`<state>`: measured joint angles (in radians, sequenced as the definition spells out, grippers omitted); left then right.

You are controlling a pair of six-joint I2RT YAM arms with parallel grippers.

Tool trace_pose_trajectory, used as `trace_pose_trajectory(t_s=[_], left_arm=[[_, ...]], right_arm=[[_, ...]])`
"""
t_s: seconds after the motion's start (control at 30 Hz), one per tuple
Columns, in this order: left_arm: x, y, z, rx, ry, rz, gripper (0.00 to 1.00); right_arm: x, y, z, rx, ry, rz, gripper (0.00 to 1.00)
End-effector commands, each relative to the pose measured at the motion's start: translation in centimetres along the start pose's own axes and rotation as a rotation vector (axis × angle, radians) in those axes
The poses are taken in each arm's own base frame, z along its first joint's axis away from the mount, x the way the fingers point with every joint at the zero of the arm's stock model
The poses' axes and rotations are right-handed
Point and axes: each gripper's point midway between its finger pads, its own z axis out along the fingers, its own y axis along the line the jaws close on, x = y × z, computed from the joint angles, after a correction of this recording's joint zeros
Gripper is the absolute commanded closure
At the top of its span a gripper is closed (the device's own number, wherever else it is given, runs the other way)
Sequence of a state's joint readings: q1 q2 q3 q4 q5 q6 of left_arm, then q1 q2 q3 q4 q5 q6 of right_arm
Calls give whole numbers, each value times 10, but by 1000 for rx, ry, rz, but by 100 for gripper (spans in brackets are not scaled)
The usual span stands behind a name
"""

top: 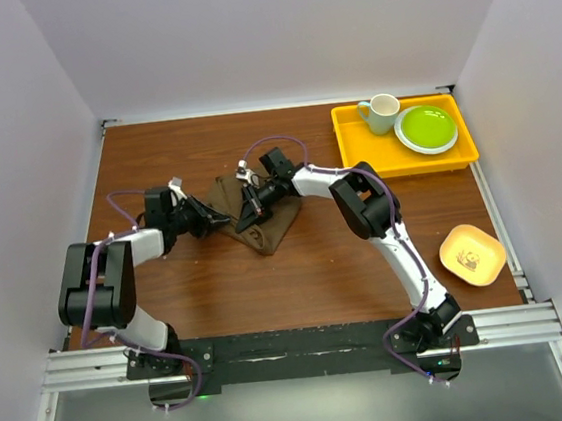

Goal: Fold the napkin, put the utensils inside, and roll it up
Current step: Roll the napkin with the utensil

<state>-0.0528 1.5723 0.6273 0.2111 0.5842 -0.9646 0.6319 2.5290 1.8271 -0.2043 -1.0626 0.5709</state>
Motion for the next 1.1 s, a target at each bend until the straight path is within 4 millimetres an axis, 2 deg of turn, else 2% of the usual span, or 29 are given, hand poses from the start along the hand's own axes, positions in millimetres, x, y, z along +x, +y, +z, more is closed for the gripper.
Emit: trace_pose_trajectory(t_s=[0.0, 0.07, 0.1, 0.17, 0.23, 0.27, 0.33, 0.4, 0.43, 0.5, 0.53, 0.57, 0.6, 0.63, 0.77, 0.83, 0.87, 0.9, 0.97, 1.0, 1.03, 1.07], left_arm=[[-15, -19, 6, 114, -56, 16, 96], [-20, -21, 8, 139, -82, 25, 100], [-18, -14, 12, 131, -76, 14, 100], [-22, -14, 16, 154, -97, 15, 100], [-21, 1, 25, 118, -93, -7, 100], [-19, 14, 30, 88, -85, -28, 100], [-19, 26, 33, 64, -86, -52, 100], [-18, 40, 34, 33, -92, -85, 100], [-18, 47, 33, 11, -89, -100, 100], [-22, 54, 32, -17, -101, -100, 100], [-17, 62, 32, -53, -82, -114, 100], [-28, 68, 29, -72, -105, -114, 100], [-29, 71, 29, -82, -102, -115, 100], [-26, 75, 29, -99, -88, -123, 100], [-23, 83, 30, -134, -65, -143, 100], [-22, 85, 30, -142, -61, -154, 100], [-21, 86, 30, -143, -56, -161, 100], [-21, 86, 30, -144, -53, -165, 100], [-21, 86, 31, -154, -45, -165, 100], [-21, 86, 31, -158, -42, -169, 100], [-21, 86, 31, -161, -37, -169, 100], [-22, 85, 31, -161, -36, -168, 100]], right_arm=[[24, -44, 12, 97, 45, 138, 100], [24, -44, 13, 95, 49, 140, 100], [24, -44, 13, 95, 49, 141, 100], [25, -45, 12, 100, 54, 146, 100], [25, -43, 10, 110, 59, 151, 100], [24, -41, 9, 110, 60, 146, 97], [19, -32, 6, 121, 49, 130, 93], [18, -27, 2, 142, 55, 123, 87], [11, -23, 0, 160, 39, 101, 84], [11, -19, -6, 186, 50, 94, 76], [0, -10, -10, 205, 26, 56, 68], [-3, -9, -13, 222, 23, 29, 64], [-1, -6, -17, 243, 33, 33, 60], [-11, 5, -23, 264, 10, -13, 51], [-19, 22, -46, 370, -1, -167, 34], [-10, 23, -54, 429, 17, -215, 26], [-13, 29, -65, 485, -2, -290, 23], [-3, 22, -63, 523, 13, -317, 22], [1, 28, -70, 634, 0, -446, 18], [10, 19, -69, 671, 15, -474, 18], [12, 19, -69, 703, 9, -500, 16], [14, 34, -68, 727, 2, -596, 16]])
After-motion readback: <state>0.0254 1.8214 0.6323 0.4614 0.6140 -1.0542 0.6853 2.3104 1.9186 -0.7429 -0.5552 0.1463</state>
